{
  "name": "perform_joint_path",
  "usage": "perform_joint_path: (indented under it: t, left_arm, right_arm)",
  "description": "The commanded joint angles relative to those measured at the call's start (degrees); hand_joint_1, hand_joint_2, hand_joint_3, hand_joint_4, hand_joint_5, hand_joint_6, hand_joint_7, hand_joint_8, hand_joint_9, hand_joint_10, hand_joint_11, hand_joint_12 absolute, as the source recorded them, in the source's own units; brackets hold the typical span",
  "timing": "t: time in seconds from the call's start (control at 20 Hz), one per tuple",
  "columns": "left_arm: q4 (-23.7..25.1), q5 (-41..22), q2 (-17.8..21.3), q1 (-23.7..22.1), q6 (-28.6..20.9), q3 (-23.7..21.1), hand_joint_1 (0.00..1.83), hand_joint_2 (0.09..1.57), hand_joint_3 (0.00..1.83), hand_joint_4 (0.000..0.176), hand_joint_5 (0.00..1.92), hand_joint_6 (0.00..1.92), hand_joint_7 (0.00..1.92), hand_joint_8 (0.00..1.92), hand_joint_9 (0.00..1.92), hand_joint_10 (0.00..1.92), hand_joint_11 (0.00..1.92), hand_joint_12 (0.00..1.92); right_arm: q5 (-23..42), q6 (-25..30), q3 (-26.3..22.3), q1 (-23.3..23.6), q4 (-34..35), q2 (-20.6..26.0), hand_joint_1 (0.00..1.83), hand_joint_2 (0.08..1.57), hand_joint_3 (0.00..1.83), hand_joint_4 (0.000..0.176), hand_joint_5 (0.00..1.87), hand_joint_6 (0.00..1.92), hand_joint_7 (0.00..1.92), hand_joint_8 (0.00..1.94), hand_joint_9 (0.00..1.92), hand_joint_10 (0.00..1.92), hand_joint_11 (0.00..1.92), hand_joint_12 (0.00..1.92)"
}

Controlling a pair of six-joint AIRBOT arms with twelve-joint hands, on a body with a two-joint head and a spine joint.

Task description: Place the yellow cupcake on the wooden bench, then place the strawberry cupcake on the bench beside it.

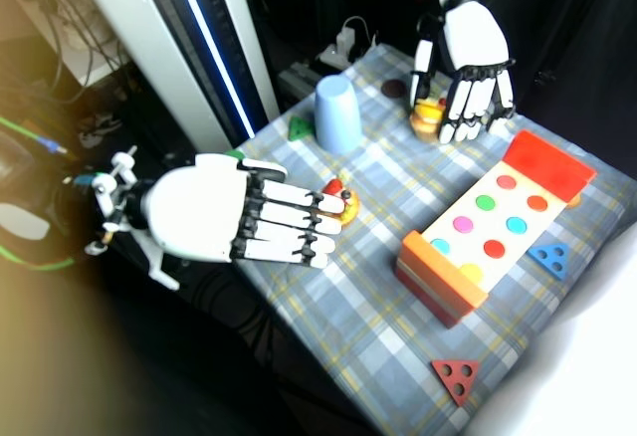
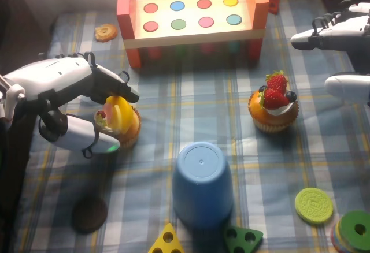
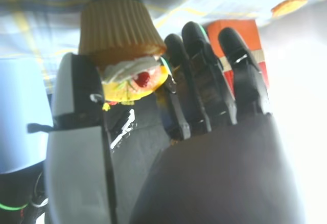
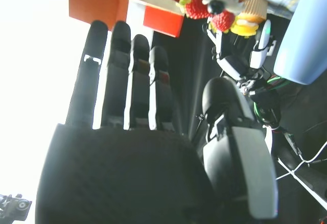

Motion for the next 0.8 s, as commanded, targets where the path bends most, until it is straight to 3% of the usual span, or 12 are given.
perform_joint_path:
  t: [0.0, 0.05, 0.15, 0.2, 0.3, 0.35, 0.45, 0.5, 0.6, 0.65, 0.7, 0.75]
  left_arm:
    - [0.3, -4.9, -0.6, -0.5, 0.2, 0.2, 1.32, 1.03, 0.0, 0.026, 0.94, 0.01, 1.06, 0.65, 0.81, 0.02, 0.06, 0.9]
    - [-0.2, -5.4, -0.7, -0.5, 0.2, 0.3, 1.27, 1.05, 0.0, 0.0, 1.09, 0.47, 1.11, 0.83, 0.89, 0.03, 0.1, 0.88]
    - [-1.5, -7.7, -0.6, -0.5, 0.2, 0.0, 1.25, 1.09, 0.0, 0.0, 0.98, 0.81, 1.08, 0.98, 0.92, 0.03, 0.08, 0.78]
    - [-1.4, -9.1, -0.4, -0.6, -0.8, -0.3, 1.25, 1.1, 0.0, 0.0, 0.95, 0.86, 1.09, 0.98, 0.96, 0.04, 0.12, 0.76]
    - [1.5, -11.8, 0.8, -0.7, -7.9, -0.4, 1.24, 1.12, 0.0, 0.0, 0.9, 0.97, 1.05, 1.01, 1.0, 0.04, 0.14, 0.76]
    - [2.6, -13.8, 1.6, -1.3, -11.1, -0.4, 1.24, 1.11, 0.0, 0.0, 0.94, 0.92, 1.08, 0.95, 1.02, 0.04, 0.16, 0.75]
    - [3.3, -15.6, 2.2, -3.4, -11.2, -0.3, 1.22, 1.11, 0.0, 0.006, 1.02, 0.83, 0.99, 1.05, 0.95, 0.01, 0.15, 0.73]
    - [4.1, -16.0, 2.3, -5.9, -11.2, 0.3, 1.23, 1.11, 0.0, 0.0, 1.08, 0.72, 0.95, 1.13, 0.97, 0.01, 0.15, 0.77]
    - [5.9, -15.7, 1.6, -10.9, -11.2, 1.9, 1.23, 1.09, 0.0, 0.009, 1.09, 0.73, 0.99, 1.05, 1.01, 0.02, 0.19, 0.83]
    - [7.0, -14.6, 0.6, -14.0, -11.2, 3.2, 1.22, 1.12, 0.0, 0.0, 1.04, 0.81, 0.91, 1.16, 0.99, 0.01, 0.15, 0.88]
    - [8.3, -11.5, -1.2, -18.3, -11.2, 5.6, 1.21, 1.14, 0.0, 0.0, 1.0, 0.88, 0.87, 1.23, 0.95, 0.01, 0.11, 0.94]
    - [8.9, -8.4, -3.2, -22.3, -11.2, 8.0, 1.22, 1.12, 0.0, 0.0, 1.0, 0.84, 0.95, 1.14, 1.0, 0.03, 0.12, 0.99]
  right_arm:
    - [6.5, 0.3, 0.1, 0.1, 1.8, 0.0, 0.27, 1.4, 0.0, 0.0, 0.4, 0.0, 0.52, 0.0, 0.55, 0.0, 0.25, 0.75]
    - [6.5, 0.3, 0.2, 0.1, 1.8, 0.0, 0.29, 1.4, 0.0, 0.0, 0.41, 0.0, 0.53, 0.0, 0.57, 0.01, 0.25, 0.76]
    - [6.5, 0.3, 0.1, 0.1, 1.9, 0.0, 0.32, 1.41, 0.0, 0.0, 0.41, 0.0, 0.54, 0.0, 0.57, 0.0, 0.25, 0.77]
    - [6.5, 0.3, 0.1, 0.1, 2.0, 0.0, 0.31, 1.41, 0.0, 0.0, 0.41, 0.0, 0.54, 0.0, 0.58, 0.0, 0.23, 0.83]
    - [6.5, 0.3, 0.1, 0.1, 2.1, 0.0, 0.33, 1.41, 0.0, 0.0, 0.41, 0.0, 0.55, 0.0, 0.58, 0.0, 0.25, 0.8]
    - [6.5, 0.5, 0.1, 0.1, 2.1, 0.1, 0.34, 1.41, 0.0, 0.0, 0.42, 0.0, 0.55, 0.0, 0.58, 0.0, 0.27, 0.75]
    - [6.5, 0.7, 0.1, -0.1, 2.2, 0.2, 0.35, 1.42, 0.0, 0.0, 0.41, 0.0, 0.55, 0.0, 0.58, 0.0, 0.27, 0.74]
    - [6.5, 0.8, 0.2, -0.1, 2.2, 0.4, 0.34, 1.42, 0.0, 0.0, 0.41, 0.0, 0.55, 0.0, 0.59, 0.0, 0.27, 0.74]
    - [6.5, 0.8, 0.3, -0.1, 2.2, 0.4, 0.35, 1.42, 0.0, 0.0, 0.41, 0.0, 0.56, 0.0, 0.59, 0.0, 0.27, 0.74]
    - [6.5, 0.8, 0.4, -0.1, 2.2, 0.4, 0.35, 1.42, 0.0, 0.0, 0.41, 0.0, 0.55, 0.0, 0.58, 0.0, 0.27, 0.74]
    - [6.5, 0.8, 0.5, -0.1, 2.1, 0.4, 0.33, 1.42, 0.0, 0.0, 0.41, 0.0, 0.56, 0.0, 0.59, 0.0, 0.27, 0.76]
    - [6.6, 0.8, 0.5, 0.0, 2.1, 0.3, 0.33, 1.41, 0.0, 0.0, 0.41, 0.0, 0.57, 0.0, 0.59, 0.0, 0.28, 0.76]
